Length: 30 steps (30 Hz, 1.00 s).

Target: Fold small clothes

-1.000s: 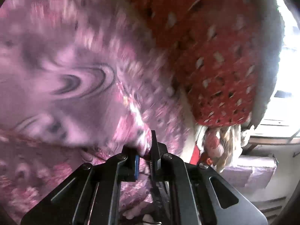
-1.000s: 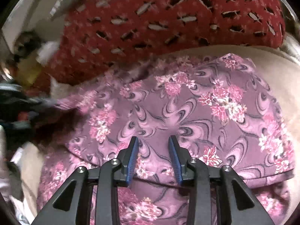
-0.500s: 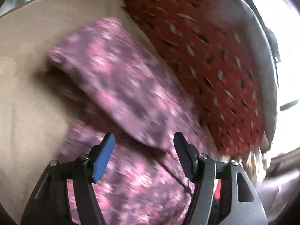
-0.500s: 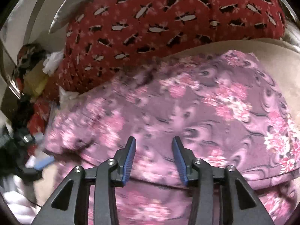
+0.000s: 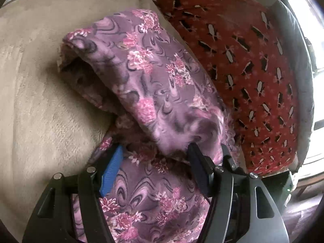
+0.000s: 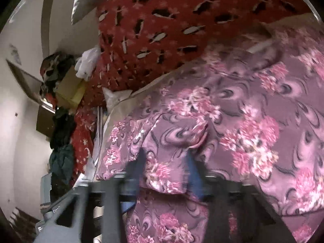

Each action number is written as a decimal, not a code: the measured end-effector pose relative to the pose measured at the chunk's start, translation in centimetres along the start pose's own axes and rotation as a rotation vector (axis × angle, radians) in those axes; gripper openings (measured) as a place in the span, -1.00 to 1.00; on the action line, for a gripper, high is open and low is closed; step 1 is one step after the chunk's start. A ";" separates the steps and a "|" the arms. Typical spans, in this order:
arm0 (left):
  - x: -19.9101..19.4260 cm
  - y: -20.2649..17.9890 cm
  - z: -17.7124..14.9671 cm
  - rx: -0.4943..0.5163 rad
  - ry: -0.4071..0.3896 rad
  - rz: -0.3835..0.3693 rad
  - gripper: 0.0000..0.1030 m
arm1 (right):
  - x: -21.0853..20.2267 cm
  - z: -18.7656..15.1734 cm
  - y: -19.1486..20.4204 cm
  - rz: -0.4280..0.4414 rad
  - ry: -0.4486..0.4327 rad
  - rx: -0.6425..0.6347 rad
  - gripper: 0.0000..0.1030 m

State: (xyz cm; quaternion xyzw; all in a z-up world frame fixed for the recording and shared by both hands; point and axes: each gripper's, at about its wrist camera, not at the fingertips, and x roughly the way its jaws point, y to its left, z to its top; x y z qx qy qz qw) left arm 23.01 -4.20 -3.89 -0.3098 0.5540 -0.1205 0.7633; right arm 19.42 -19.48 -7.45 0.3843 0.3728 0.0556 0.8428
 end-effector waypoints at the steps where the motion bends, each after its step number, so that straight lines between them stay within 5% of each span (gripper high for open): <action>1: 0.1 0.0 0.0 0.002 -0.003 0.003 0.24 | -0.8 0.2 -0.1 0.011 -0.027 -0.007 -0.98; 6: 0.4 -0.3 -0.2 0.024 -0.006 0.012 0.24 | -5.7 1.3 -1.7 0.034 -0.165 0.010 -0.99; 11: 0.6 -0.3 -0.3 0.014 -0.017 0.015 0.24 | -6.6 1.3 -4.9 0.032 -0.095 0.133 -0.83; 16: 0.9 -0.2 -0.4 0.022 -0.022 0.027 0.24 | -2.4 -1.1 -3.2 0.035 0.051 0.101 -0.01; 21: 1.0 0.3 -0.1 0.010 -0.026 0.013 0.27 | 0.8 -1.0 -0.9 0.032 0.051 0.049 -0.08; 24: 1.2 0.5 0.1 0.007 -0.025 0.008 0.27 | 0.2 -0.4 -0.6 0.086 0.012 0.023 -0.87; 30: 1.3 0.1 -0.2 0.025 -0.030 0.008 0.27 | -6.0 0.9 -2.0 0.082 -0.149 0.000 -0.87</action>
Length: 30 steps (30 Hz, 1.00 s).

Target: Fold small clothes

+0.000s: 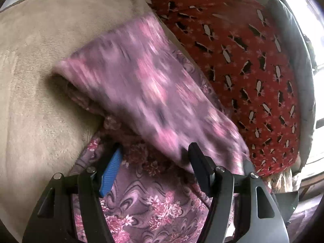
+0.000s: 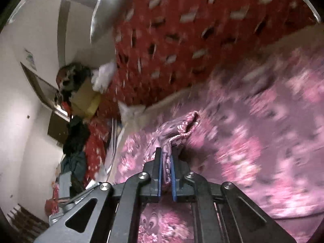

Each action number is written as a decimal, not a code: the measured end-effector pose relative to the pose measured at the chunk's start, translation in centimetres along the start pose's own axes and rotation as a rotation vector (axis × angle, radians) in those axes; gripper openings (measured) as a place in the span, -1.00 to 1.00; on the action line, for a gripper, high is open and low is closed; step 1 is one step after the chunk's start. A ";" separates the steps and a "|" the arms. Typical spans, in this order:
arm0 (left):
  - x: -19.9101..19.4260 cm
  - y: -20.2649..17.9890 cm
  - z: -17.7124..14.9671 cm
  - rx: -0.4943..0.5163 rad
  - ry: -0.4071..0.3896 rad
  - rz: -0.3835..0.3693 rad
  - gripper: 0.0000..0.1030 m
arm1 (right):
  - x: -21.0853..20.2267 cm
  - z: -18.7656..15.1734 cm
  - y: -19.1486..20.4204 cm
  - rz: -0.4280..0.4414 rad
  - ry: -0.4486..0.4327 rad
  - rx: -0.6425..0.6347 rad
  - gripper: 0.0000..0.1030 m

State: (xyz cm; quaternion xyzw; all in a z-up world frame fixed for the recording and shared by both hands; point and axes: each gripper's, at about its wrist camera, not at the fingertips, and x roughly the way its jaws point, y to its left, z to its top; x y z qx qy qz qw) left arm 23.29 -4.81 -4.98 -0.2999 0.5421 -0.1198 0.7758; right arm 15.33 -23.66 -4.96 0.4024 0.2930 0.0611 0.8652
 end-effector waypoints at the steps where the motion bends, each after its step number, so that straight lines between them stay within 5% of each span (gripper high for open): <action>1: 0.0 -0.1 -0.1 0.005 0.001 0.002 0.27 | -1.3 0.5 -0.5 -0.011 -0.025 0.004 -0.87; 11: 1.4 -0.5 -1.0 0.052 0.016 0.017 0.27 | -13.0 3.7 -9.2 -0.243 -0.237 0.085 -0.88; 16: 1.9 -0.1 -1.1 0.057 -0.003 0.013 0.27 | -13.2 2.7 -13.8 -0.294 -0.172 0.190 -0.84; 22: 1.9 -0.4 -1.1 0.077 -0.025 0.026 0.25 | -12.0 2.4 -14.4 -0.260 -0.139 0.230 -0.54; 24: 1.9 -0.6 -1.0 0.086 -0.032 0.026 0.25 | -11.5 3.0 -12.9 -0.280 -0.132 0.149 -0.88; 28: 2.2 -0.6 -0.8 0.093 -0.031 0.045 0.25 | -13.7 4.3 -11.2 -0.287 -0.257 0.064 -0.88; 30: 2.4 -0.7 -0.8 0.102 -0.029 0.058 0.25 | -13.0 4.6 -12.5 -0.380 -0.213 0.066 -0.88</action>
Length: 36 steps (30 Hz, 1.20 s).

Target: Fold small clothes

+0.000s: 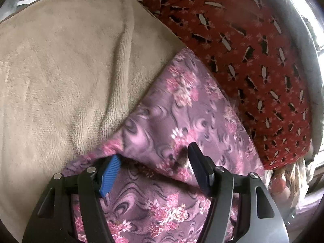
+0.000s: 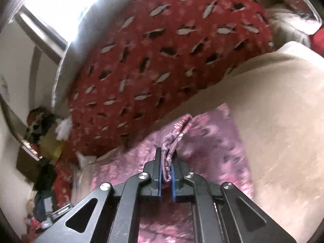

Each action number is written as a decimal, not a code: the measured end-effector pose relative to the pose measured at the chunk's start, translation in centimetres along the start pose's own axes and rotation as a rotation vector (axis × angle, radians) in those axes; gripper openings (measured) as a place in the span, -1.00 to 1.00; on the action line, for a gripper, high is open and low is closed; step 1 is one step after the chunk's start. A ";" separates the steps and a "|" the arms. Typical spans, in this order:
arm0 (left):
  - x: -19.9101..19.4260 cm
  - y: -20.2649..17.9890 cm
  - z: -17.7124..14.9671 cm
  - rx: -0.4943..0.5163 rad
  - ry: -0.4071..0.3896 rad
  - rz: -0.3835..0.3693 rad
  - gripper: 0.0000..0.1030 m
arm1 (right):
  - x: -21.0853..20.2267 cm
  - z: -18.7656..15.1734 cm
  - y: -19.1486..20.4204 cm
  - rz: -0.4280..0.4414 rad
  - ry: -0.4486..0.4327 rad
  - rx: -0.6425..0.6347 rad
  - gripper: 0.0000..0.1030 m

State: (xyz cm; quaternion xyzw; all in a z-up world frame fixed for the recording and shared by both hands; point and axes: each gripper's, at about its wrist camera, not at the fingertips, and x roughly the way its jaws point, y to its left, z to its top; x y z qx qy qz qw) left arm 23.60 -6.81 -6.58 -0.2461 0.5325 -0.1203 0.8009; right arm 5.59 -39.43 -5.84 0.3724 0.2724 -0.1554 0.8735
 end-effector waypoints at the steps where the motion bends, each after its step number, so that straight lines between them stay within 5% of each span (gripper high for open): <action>1: 0.0 -0.1 0.0 0.007 -0.001 0.007 0.25 | 1.2 -0.3 -0.8 -0.057 0.064 -0.006 -0.86; 2: -0.1 -0.1 -0.1 0.014 -0.004 0.012 0.25 | 2.5 -0.8 -1.9 -0.120 0.154 0.010 -0.84; 3: -0.1 -0.2 -0.1 0.019 -0.007 0.018 0.25 | 2.4 -1.1 -2.3 -0.113 0.155 0.021 -0.83; 8: -1.2 -2.1 -2.4 0.074 -0.024 -0.012 0.24 | -2.3 -1.2 -0.7 -0.071 -0.037 -0.024 -0.72; 10: -2.1 -4.0 -3.8 0.153 -0.057 -0.025 0.24 | -2.3 -1.5 0.3 -0.059 -0.040 -0.060 -0.58; 13: -1.8 -5.6 -4.0 0.251 -0.106 0.044 0.27 | 0.0 -3.1 1.1 -0.115 0.035 -0.147 -0.45; 15: 0.3 -5.6 -3.5 0.292 -0.048 0.143 0.27 | 2.0 -4.8 0.7 -0.185 0.111 -0.208 -0.41; 16: 1.9 -5.1 -3.3 0.293 0.010 0.173 0.27 | 1.6 -5.4 1.1 -0.191 0.051 -0.246 -0.41; 21: 2.3 -5.3 -2.9 0.312 0.002 0.180 0.35 | 2.2 -6.1 2.6 -0.199 0.070 -0.337 0.07; 25: 2.3 -5.4 -2.9 0.330 0.006 0.187 0.36 | 3.8 -6.8 5.3 -0.269 0.167 -0.456 0.55; 36: -1.2 -3.3 -7.2 0.392 0.152 0.220 0.36 | -1.9 -13.6 3.9 -0.324 0.369 -0.497 0.97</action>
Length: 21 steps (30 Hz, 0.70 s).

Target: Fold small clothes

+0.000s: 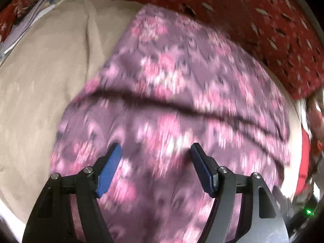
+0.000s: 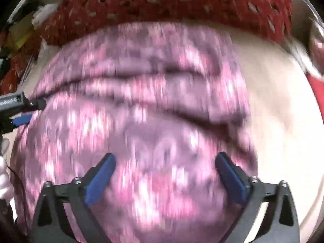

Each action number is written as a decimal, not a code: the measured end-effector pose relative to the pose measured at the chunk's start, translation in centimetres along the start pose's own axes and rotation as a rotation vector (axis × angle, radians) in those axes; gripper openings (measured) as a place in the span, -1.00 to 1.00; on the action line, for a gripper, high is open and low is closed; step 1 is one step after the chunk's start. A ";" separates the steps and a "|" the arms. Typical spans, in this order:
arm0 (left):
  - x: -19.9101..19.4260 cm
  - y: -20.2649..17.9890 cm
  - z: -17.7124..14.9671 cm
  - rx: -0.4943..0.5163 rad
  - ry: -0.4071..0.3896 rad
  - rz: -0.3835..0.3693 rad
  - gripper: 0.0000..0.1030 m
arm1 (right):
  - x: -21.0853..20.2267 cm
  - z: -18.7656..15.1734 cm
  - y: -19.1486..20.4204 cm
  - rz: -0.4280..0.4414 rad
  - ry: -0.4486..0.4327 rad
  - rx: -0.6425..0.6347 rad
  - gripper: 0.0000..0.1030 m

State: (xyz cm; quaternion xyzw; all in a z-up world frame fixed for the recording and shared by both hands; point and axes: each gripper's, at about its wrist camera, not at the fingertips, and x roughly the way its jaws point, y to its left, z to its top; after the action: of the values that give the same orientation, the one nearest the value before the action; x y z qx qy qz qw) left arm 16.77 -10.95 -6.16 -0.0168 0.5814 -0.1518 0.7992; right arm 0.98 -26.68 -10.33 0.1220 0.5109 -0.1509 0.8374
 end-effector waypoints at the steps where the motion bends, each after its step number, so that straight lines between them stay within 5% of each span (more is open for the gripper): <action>1: -0.5 0.6 -0.9 0.008 0.022 -0.013 0.36 | -0.5 -1.4 0.1 0.010 0.019 -0.014 0.98; 7: -2.9 5.2 -6.0 0.016 0.145 -0.074 0.35 | -3.1 -6.8 0.3 -0.009 0.049 -0.068 0.97; 17: -7.6 15.9 -12.0 -0.065 0.167 -0.068 0.36 | -8.6 -13.6 -6.2 0.091 0.041 0.197 0.91; 21: -6.4 17.9 -14.8 -0.099 0.255 -0.137 0.36 | -9.3 -16.4 -8.0 0.174 0.056 0.276 0.89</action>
State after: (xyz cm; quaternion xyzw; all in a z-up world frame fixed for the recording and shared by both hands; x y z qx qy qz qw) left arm 5.17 10.04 -8.72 -0.0764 0.6824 -0.1779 0.7049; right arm -19.49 -26.99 -9.76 0.2840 0.4961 -0.1432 0.8079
